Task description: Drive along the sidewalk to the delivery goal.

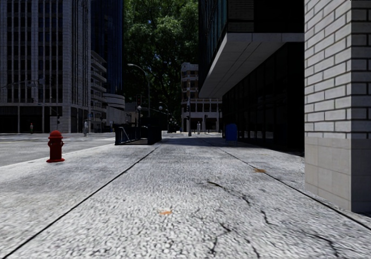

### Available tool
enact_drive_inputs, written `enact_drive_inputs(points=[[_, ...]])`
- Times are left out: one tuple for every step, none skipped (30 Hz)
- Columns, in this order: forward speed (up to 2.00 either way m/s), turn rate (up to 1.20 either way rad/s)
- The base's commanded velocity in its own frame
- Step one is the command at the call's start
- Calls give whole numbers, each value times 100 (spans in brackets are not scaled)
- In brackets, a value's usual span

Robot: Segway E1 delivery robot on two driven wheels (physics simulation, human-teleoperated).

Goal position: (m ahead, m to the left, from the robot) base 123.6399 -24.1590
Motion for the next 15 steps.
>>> enact_drive_inputs(points=[[198,0],[198,0],[198,0],[198,0],[198,0],[198,0],[198,0],[198,0],[198,0],[198,0],[198,0],[198,0],[198,0],[198,0],[198,0]])
